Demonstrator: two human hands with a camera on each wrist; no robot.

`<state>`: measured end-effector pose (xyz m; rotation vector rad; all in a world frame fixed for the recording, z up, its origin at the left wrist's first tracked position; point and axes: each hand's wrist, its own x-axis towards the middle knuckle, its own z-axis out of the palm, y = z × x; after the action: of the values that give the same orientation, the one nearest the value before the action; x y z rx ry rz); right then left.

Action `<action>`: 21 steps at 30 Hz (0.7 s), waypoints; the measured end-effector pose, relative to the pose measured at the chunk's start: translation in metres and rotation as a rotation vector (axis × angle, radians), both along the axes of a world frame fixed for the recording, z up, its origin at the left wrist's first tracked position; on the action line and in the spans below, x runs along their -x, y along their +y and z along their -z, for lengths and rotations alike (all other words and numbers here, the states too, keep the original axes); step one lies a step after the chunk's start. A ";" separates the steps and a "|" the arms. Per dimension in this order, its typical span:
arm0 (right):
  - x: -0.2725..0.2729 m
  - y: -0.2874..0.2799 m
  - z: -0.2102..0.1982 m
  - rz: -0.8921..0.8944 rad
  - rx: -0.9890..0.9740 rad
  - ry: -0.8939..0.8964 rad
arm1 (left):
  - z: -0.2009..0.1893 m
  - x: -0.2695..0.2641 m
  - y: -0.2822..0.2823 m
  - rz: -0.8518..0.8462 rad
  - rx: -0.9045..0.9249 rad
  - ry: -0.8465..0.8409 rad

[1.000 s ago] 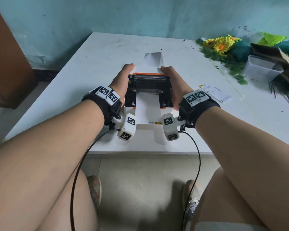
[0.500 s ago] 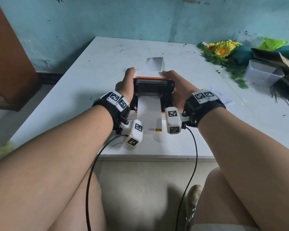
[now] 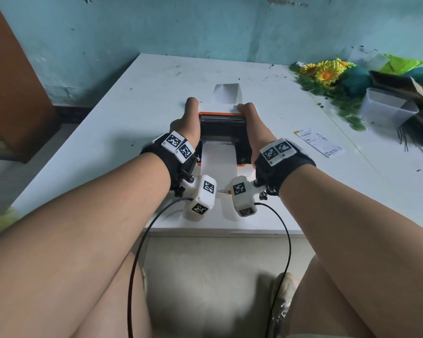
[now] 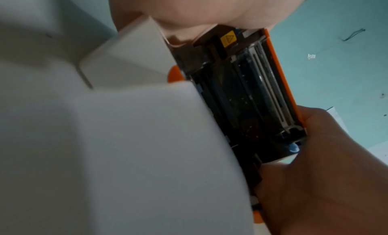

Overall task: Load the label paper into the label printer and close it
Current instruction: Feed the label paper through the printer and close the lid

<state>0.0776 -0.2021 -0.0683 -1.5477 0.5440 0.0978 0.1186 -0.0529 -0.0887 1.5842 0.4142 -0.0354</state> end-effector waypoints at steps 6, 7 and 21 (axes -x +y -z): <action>0.003 0.001 -0.001 0.021 0.017 -0.011 | 0.002 -0.005 0.000 0.016 0.046 0.016; 0.004 0.002 -0.001 0.022 0.021 -0.014 | 0.003 -0.004 0.000 0.012 0.057 0.007; 0.001 -0.007 0.001 -0.028 0.016 -0.002 | 0.008 -0.001 0.001 0.006 0.094 -0.010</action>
<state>0.0768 -0.2089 -0.0688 -1.5710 0.5225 0.1131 0.1201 -0.0524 -0.0965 1.4926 0.3943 -0.0505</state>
